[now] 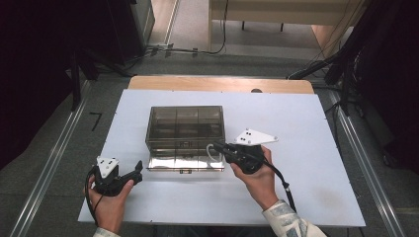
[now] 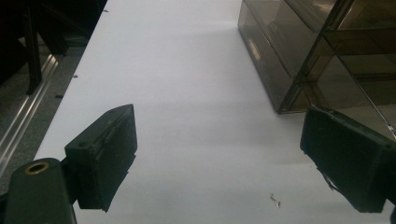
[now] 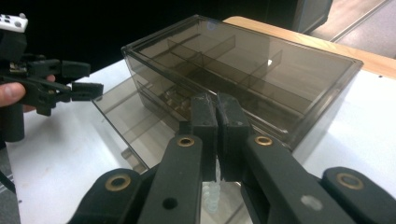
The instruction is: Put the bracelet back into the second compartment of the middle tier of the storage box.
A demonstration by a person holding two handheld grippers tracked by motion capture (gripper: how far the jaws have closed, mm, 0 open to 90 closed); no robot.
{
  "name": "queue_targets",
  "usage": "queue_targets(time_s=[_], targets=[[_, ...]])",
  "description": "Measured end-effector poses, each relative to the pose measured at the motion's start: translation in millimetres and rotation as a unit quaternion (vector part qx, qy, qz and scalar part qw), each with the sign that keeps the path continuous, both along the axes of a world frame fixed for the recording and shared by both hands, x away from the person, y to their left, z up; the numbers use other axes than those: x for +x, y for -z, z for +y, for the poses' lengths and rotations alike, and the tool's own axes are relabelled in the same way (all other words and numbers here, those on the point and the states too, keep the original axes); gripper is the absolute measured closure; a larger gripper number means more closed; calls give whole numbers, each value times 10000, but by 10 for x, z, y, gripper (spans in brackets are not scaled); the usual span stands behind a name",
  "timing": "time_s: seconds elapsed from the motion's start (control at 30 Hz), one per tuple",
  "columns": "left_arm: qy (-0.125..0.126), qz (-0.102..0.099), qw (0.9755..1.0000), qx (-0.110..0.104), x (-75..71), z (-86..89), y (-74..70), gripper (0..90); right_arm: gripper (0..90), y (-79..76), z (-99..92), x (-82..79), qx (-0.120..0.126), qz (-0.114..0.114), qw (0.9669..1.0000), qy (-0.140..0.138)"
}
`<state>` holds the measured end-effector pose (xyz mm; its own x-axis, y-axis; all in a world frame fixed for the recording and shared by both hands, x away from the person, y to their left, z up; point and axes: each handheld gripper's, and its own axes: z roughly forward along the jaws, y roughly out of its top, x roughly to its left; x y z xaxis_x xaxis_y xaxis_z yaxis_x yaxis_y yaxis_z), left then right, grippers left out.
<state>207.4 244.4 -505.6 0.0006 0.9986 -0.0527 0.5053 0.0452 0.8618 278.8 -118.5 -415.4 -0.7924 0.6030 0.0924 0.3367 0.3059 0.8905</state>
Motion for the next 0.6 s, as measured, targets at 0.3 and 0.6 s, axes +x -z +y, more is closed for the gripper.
queue_targets(time_s=[0.3,0.6], targets=[[30,12,10000,11,1,6,2,118,851,-10,146,27,39,46,10000,-79],[45,10,10000,17,3,1,1,118,851,7,294,37,55,59,9998,-158]])
